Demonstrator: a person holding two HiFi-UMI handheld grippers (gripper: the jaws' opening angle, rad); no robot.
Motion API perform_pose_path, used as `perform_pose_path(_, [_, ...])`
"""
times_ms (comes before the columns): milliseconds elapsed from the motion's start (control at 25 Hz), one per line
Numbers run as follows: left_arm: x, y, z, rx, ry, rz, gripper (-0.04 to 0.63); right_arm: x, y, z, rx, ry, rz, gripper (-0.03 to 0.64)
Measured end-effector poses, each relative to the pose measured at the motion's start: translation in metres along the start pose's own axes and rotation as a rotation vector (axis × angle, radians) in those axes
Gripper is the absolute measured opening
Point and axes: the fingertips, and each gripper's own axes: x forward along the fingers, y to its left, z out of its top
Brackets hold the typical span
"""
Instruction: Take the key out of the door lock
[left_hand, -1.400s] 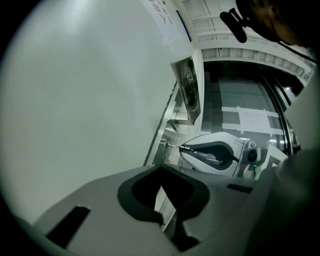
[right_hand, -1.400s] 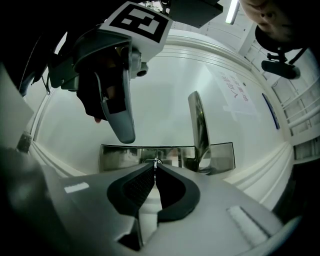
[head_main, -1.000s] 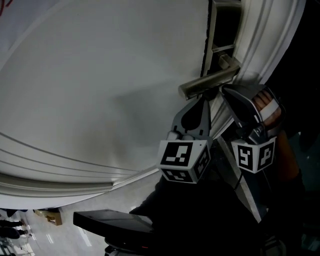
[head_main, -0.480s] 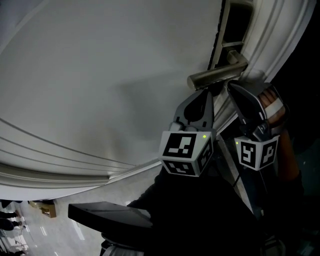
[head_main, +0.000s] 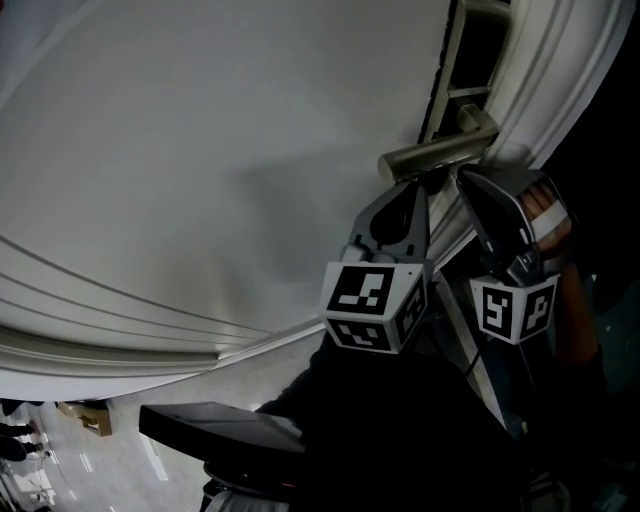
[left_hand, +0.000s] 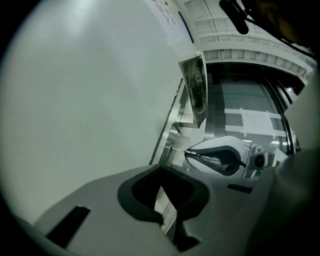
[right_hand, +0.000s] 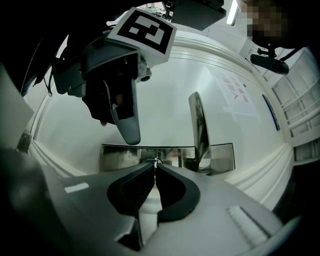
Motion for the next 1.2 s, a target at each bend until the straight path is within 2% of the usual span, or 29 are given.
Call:
perform_pose_path(240, [0.0,-0.0019,-0.0069,-0.015,0.026,-0.022,0.0,0.0005,0.0006,0.001,0.003,0.003,0.0,0.012])
perform_pose_path(1200, [-0.0005,-0.0053,-0.0083,-0.03,0.025,-0.038,0.0,-0.0017,0.003,-0.0023,0.002,0.004,0.005,0.012])
